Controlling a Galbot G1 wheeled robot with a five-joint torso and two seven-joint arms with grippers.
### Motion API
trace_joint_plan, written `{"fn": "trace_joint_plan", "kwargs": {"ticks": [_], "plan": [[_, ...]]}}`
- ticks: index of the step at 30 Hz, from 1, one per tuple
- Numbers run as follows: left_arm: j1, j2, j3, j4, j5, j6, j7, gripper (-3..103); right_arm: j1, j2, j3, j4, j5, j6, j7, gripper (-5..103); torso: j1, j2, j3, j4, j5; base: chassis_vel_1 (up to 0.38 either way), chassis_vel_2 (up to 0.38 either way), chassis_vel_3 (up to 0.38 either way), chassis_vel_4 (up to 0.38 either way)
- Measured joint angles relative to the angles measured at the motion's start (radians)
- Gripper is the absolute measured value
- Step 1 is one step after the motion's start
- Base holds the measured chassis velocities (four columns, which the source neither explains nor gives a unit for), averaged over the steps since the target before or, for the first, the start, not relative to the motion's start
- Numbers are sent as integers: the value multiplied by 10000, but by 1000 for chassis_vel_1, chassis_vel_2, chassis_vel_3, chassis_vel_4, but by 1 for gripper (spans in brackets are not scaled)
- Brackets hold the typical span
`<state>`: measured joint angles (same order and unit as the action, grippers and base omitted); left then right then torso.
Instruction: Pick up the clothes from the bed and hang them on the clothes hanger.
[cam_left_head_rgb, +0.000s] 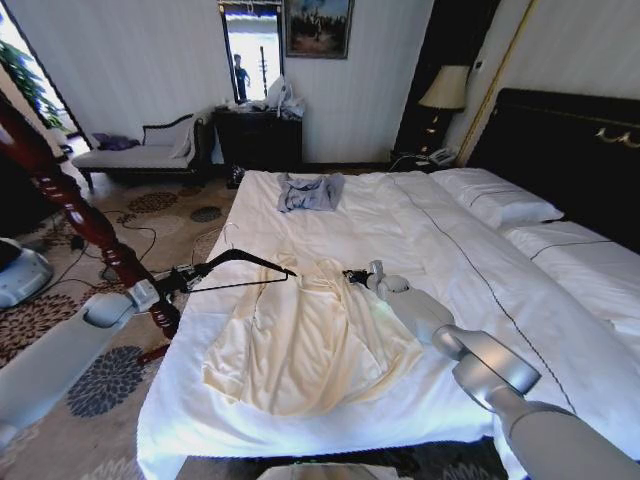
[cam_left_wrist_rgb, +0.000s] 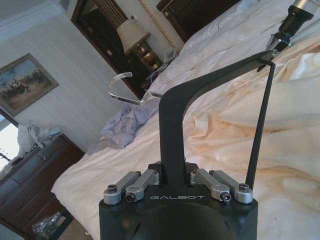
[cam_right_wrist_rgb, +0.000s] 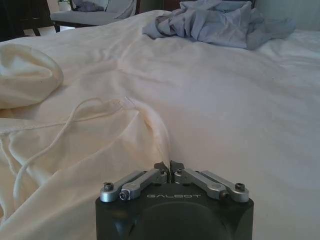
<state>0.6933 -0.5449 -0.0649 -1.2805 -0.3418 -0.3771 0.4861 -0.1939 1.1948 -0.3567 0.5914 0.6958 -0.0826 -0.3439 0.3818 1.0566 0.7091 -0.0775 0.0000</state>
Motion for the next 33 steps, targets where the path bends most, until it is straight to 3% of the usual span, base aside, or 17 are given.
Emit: {"fn": "trace_joint_plan", "kwargs": {"ticks": [15,22,28,33], "plan": [[-163,-97,130,-105,76,223,-23,20,-429,-1484,65,2160,547,19,567,1,0,0,0,-5,0,0,0,0,0],[-484,-354,532,-327,174,612,-141,20,-680,-2189,116,3854,892,-58,1055,1,0,0,0,4,2,0,0,0,0],[-754,-735,1001,-581,614,1124,-380,20,-798,-2552,307,4967,1236,-145,1405,1,0,0,0,-8,2,0,0,0,0],[-847,-923,1188,-454,809,1437,-528,20,-984,-2809,665,6064,1446,-234,1692,1,0,0,0,5,-1,0,0,0,0]]}}
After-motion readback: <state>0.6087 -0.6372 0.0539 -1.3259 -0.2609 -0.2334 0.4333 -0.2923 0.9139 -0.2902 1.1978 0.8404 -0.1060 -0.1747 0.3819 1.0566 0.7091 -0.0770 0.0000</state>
